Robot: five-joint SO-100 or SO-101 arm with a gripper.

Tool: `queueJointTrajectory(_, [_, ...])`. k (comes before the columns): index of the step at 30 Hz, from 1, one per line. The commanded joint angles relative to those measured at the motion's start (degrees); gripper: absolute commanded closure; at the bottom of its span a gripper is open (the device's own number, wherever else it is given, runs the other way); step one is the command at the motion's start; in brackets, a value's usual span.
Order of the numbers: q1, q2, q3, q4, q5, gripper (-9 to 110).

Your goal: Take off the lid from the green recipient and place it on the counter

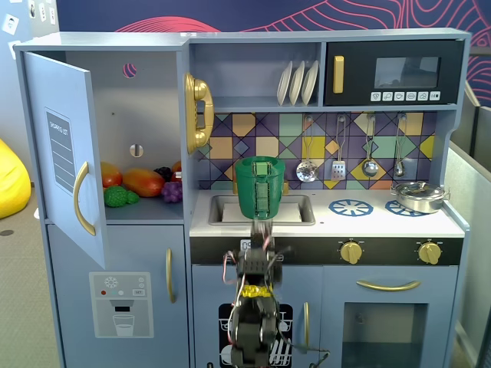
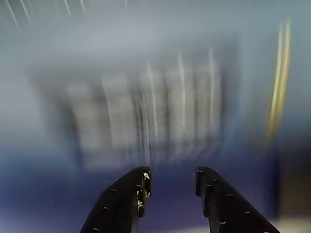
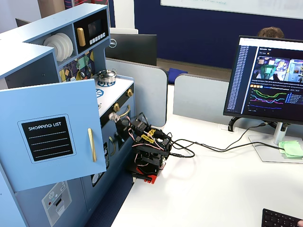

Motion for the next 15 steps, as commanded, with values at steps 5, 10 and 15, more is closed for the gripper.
queueJointTrajectory(5, [-1.0, -15.6, -27.6, -20.1, -1.8, 85])
queueJointTrajectory(10, [-1.0, -20.9, -34.8, -26.9, -3.3, 73])
queueJointTrajectory(15, [-1.6, -23.6, -37.9, -29.5, -5.6, 68])
